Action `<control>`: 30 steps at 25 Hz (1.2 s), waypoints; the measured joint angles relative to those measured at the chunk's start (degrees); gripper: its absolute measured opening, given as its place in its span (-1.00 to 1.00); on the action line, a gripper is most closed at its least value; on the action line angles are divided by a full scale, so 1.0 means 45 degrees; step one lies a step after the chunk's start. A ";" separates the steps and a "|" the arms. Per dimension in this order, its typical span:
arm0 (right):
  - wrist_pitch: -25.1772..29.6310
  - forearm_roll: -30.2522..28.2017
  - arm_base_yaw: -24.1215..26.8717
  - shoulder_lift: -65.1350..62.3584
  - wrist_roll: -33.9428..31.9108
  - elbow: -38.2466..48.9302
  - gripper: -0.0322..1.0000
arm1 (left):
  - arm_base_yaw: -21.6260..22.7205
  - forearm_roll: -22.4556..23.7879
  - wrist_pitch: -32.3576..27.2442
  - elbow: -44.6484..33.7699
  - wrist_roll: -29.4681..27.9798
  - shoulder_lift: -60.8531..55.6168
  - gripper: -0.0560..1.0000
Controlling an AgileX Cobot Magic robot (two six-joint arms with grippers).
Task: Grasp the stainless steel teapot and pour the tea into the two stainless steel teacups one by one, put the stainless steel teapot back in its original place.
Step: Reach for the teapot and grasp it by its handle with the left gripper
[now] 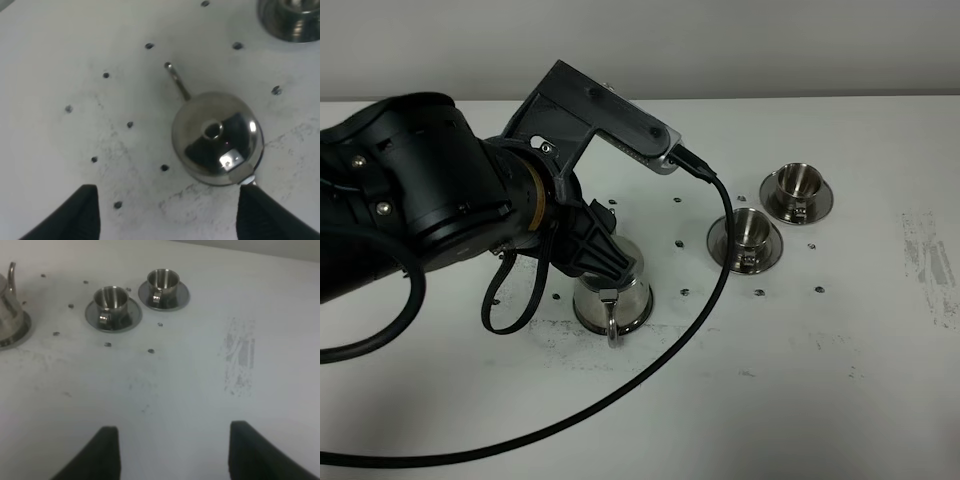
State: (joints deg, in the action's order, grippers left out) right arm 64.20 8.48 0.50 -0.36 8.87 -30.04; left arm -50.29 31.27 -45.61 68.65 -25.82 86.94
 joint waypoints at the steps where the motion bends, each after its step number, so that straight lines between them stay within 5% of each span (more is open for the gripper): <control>1: 0.0000 0.0030 0.0000 0.0000 0.0000 0.0000 -0.03 | 0.0000 0.0000 0.0216 -0.0084 0.0000 0.0000 0.16; 16: 0.0000 0.0188 0.0000 0.0000 -0.0052 0.0000 -0.03 | 0.0000 -0.0563 0.2207 -0.0154 -0.0060 0.0000 0.16; 19: 0.0000 0.0188 0.0000 0.0000 -0.0052 0.0000 -0.03 | 0.0042 -0.1559 0.2242 -0.0154 0.0229 0.0000 0.16; 25: 0.0000 0.0191 0.0000 0.0000 -0.0052 0.0000 -0.03 | 0.0054 -0.5469 0.2048 -0.0154 0.3759 0.0789 0.14; 30: 0.0000 0.0202 0.0000 0.0000 -0.0065 0.0000 -0.03 | -0.0353 -0.5556 0.1766 -0.0154 0.3856 0.1714 0.03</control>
State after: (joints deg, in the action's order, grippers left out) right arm 64.20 9.39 0.50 -0.36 8.58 -30.04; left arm -51.87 6.27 -37.66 67.96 -8.46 94.65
